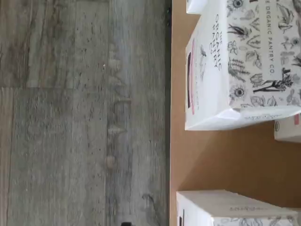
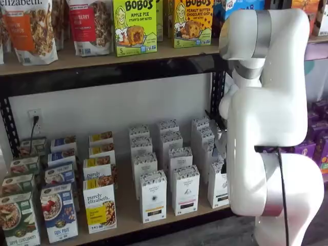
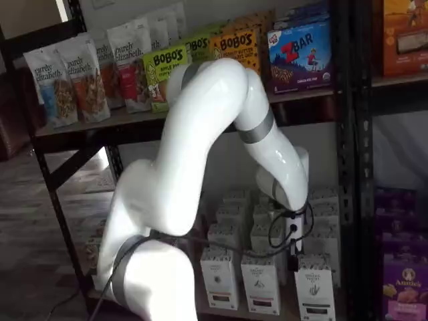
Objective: Pick up the white box with a green strip in the middle, on the bottom shelf, the sixth box from the left
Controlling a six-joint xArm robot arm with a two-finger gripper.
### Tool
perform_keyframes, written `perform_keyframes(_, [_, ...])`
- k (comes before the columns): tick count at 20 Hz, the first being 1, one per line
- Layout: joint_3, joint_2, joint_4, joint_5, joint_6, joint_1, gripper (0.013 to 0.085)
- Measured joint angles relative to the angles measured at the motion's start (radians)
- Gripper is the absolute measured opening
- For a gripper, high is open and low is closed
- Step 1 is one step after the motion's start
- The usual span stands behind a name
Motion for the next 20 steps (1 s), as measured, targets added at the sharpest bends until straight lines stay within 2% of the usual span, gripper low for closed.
perform_keyframes(1, [-0.011, 0.004, -0.030, 0.021, 0.029, 0.000, 0.0850])
perform_keyframes(2, [-0.035, 0.015, -0.090, 0.059, 0.087, 0.006, 0.0850])
perform_keyframes(4, [-0.057, 0.033, -0.128, 0.080, 0.136, 0.021, 0.0850])
perform_keyframes(10, [-0.095, 0.083, -0.117, 0.053, 0.158, 0.053, 0.0850])
perform_keyframes(16, [-0.160, 0.146, -0.114, 0.037, 0.151, 0.049, 0.0850])
perform_keyframes(20, [-0.215, 0.188, -0.137, 0.034, 0.167, 0.043, 0.0850])
